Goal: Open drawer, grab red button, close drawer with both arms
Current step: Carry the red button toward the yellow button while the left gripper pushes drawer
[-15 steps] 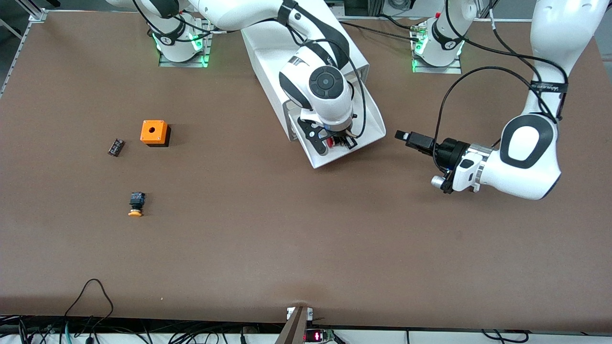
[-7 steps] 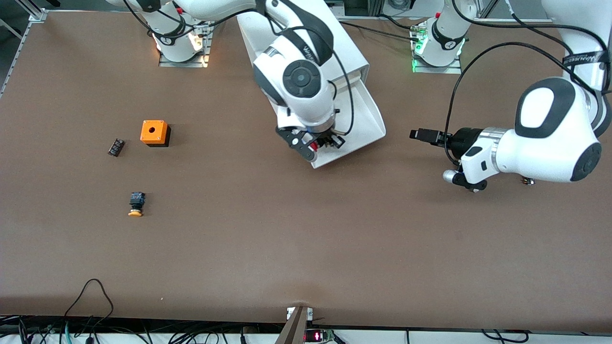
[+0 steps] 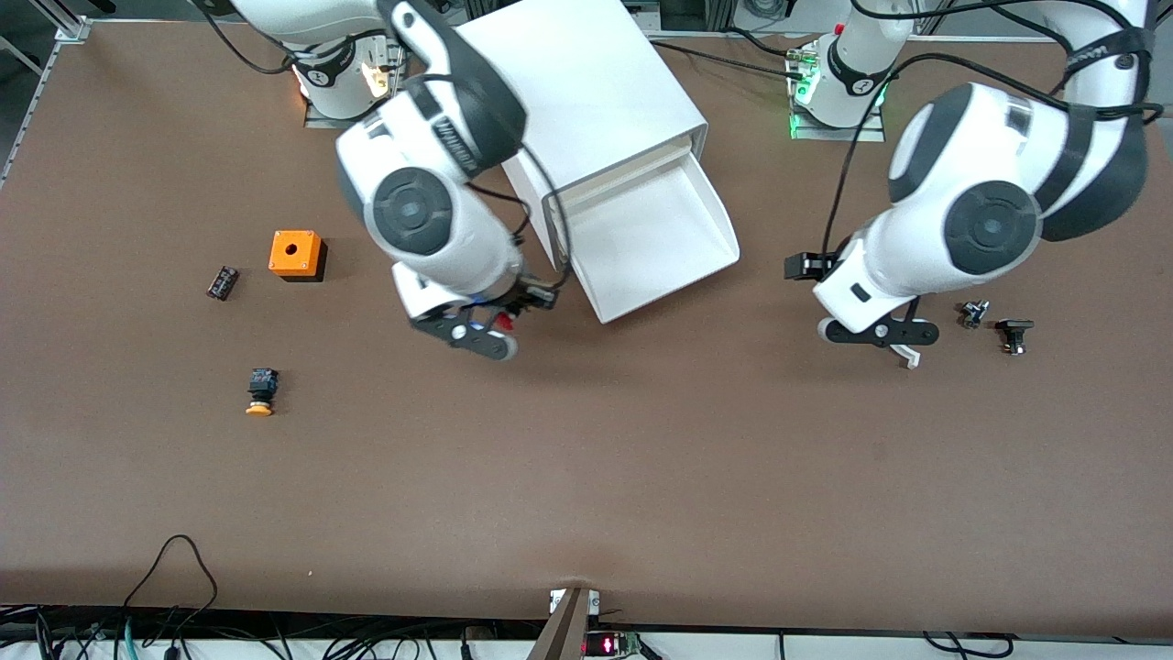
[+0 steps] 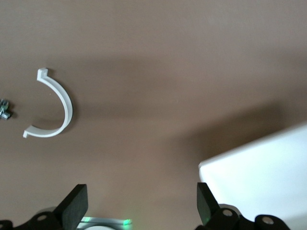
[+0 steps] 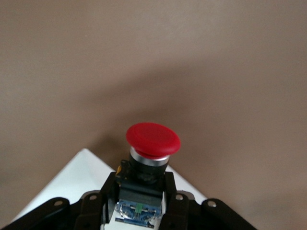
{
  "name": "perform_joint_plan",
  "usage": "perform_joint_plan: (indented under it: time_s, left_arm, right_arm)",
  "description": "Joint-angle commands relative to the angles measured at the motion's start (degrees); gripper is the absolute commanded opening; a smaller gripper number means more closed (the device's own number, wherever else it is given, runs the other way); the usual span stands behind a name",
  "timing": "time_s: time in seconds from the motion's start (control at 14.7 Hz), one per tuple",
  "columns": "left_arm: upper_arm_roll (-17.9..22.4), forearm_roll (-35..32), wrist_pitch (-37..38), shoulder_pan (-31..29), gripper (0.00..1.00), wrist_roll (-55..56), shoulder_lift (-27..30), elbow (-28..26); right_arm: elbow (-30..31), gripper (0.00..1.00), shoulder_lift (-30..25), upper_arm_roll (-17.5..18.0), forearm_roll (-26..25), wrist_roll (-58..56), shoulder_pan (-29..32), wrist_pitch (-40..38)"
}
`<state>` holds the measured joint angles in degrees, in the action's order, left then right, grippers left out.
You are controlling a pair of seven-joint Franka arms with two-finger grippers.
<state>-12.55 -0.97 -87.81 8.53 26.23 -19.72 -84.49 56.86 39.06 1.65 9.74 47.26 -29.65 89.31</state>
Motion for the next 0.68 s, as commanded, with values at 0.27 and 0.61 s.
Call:
perform_joint_plan:
  time_s: [0.27, 0.61]
  left_arm:
    - [-1.95, -1.67, -19.31, 1.84, 1.00, 21.13, -2.60, -8.67]
    - [-2.13, -1.58, -24.69, 5.10, 1.00, 24.13, -7.09, -8.76]
  right_arm:
    - [7.29, 0.00, -2.41, -8.66, 0.54, -31.05, 4.07, -0.19]
    - [16.77, 0.00, -2.41, -13.69, 1.07, -48.10, 6.96, 9.63]
